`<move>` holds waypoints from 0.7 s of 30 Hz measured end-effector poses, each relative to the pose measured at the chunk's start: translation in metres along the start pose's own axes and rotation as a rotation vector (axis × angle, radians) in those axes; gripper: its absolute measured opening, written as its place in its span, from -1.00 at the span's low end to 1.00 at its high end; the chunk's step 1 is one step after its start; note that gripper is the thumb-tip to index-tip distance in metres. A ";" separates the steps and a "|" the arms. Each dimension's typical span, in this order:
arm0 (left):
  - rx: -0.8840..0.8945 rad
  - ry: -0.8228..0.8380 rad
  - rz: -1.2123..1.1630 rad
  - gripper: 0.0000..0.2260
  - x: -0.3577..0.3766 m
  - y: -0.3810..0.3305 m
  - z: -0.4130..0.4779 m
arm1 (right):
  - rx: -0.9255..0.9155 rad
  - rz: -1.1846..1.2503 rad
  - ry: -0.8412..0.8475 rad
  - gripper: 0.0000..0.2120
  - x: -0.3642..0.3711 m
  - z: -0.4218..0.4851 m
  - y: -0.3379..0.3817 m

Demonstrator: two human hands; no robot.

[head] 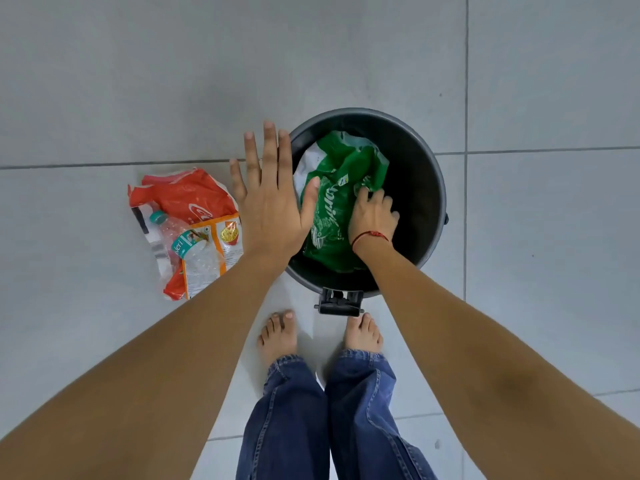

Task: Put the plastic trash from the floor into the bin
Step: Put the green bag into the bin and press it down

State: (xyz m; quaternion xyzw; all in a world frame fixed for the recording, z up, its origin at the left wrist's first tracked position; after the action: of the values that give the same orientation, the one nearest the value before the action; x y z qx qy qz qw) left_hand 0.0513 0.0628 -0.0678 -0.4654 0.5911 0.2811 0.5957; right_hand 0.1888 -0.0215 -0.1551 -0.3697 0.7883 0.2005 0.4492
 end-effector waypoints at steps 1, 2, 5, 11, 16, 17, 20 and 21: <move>-0.001 0.001 0.000 -0.37 0.000 0.000 0.000 | 0.021 0.045 0.003 -0.61 -0.007 -0.006 -0.003; -0.002 0.003 -0.001 -0.38 -0.001 0.000 0.000 | 0.040 0.099 -0.034 -0.59 -0.016 -0.014 -0.007; -0.002 0.002 0.011 -0.38 0.000 -0.001 -0.002 | 0.013 0.230 -0.371 -0.54 -0.058 -0.050 -0.013; -0.008 -0.002 0.020 -0.38 -0.001 0.000 0.000 | -0.265 0.101 -0.122 -0.11 -0.018 -0.046 0.031; 0.002 -0.019 0.030 -0.39 0.001 -0.001 0.000 | -0.173 -0.007 0.290 -0.05 0.030 -0.005 0.035; 0.000 -0.015 0.029 -0.39 0.001 0.000 0.000 | -0.171 -0.018 0.286 -0.08 0.024 -0.005 0.038; -0.005 -0.002 0.036 -0.39 0.002 0.001 -0.001 | -0.296 0.028 -0.058 -0.39 -0.031 -0.021 0.045; -0.001 -0.003 0.032 -0.39 0.001 0.000 -0.001 | -0.343 0.046 -0.237 -0.51 -0.054 -0.030 0.041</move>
State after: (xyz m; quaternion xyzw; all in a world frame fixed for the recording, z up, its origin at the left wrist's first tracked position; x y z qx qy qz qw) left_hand 0.0506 0.0613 -0.0690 -0.4556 0.5976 0.2917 0.5918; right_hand 0.1585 0.0074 -0.0944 -0.3962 0.6926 0.3840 0.4646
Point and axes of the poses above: each hand's wrist, its own z-axis towards the middle knuckle, its own x-axis out of the palm, y = z × x, the point moved 8 cm from there along z, towards the middle knuckle, and after that the axes turned 2 degrees about z, right-handed, at the moved point
